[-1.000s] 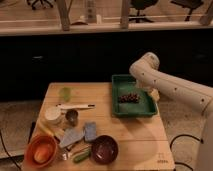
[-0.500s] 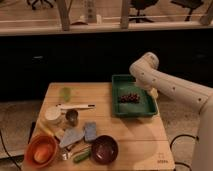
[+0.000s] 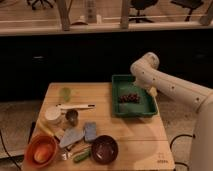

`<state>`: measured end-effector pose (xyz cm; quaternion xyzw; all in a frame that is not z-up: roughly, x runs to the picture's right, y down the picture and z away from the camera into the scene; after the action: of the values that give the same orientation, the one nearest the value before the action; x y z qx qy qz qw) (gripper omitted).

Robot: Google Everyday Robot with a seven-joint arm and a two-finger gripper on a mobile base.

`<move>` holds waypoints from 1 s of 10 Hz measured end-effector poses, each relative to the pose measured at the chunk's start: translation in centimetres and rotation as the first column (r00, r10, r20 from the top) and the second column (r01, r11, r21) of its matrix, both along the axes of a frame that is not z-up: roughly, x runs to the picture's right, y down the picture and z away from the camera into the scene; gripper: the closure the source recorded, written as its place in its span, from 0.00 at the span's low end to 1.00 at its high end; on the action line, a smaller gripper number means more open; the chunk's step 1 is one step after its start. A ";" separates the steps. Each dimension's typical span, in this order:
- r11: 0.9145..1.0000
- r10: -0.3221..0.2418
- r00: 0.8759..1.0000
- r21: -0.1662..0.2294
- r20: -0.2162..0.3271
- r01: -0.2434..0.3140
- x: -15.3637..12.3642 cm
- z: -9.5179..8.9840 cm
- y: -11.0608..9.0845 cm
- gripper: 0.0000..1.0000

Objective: Place grapes in table surface

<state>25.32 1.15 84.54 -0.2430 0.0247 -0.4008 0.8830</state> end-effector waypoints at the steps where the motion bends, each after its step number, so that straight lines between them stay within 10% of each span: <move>1: 1.000 0.000 1.000 0.003 0.008 0.000 0.0 0.3 -0.1 0.20; 10: 1.000 0.016 0.997 0.012 0.075 -0.017 -0.5 2.4 -0.8 0.20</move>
<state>24.78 0.37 86.92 -0.2225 -0.0078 -0.4021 0.8881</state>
